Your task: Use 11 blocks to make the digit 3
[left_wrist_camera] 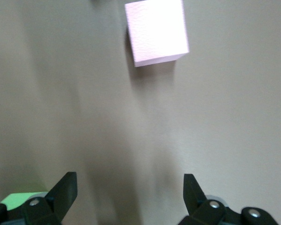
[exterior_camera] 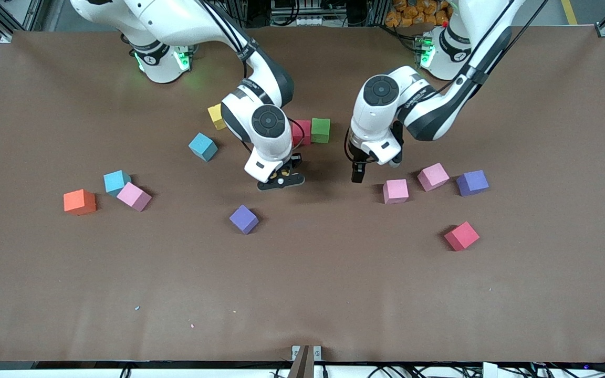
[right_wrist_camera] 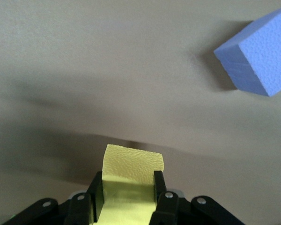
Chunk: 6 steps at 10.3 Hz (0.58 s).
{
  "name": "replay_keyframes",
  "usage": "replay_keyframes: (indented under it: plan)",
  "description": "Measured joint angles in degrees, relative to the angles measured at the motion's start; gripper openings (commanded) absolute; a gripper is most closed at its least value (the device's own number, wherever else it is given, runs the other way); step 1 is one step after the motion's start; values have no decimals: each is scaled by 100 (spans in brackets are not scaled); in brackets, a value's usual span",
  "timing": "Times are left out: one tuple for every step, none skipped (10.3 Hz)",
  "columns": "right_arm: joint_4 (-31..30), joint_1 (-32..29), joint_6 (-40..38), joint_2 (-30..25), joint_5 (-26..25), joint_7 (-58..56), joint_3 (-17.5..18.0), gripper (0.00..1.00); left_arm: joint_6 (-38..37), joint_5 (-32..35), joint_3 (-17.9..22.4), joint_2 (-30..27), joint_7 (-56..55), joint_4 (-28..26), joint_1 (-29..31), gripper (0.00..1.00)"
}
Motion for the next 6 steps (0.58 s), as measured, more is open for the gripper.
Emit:
replay_keyframes:
  plan:
    - [-5,12,69,54,0,-29,65,26,-5,0,-1,2,13,13,1,100]
    - [-9,33,128,124,0,-33,149,26,-15,0,-1,4,34,13,3,100]
    - [-20,64,163,183,0,-33,192,26,-22,0,3,4,77,13,25,100]
    - [-33,71,168,219,0,-33,202,26,-26,0,9,5,200,13,103,100]
    - [-67,70,168,234,0,-32,192,26,-26,0,12,7,378,18,216,100]
    - [-122,69,167,233,0,-31,190,26,-26,0,18,11,549,48,317,100]
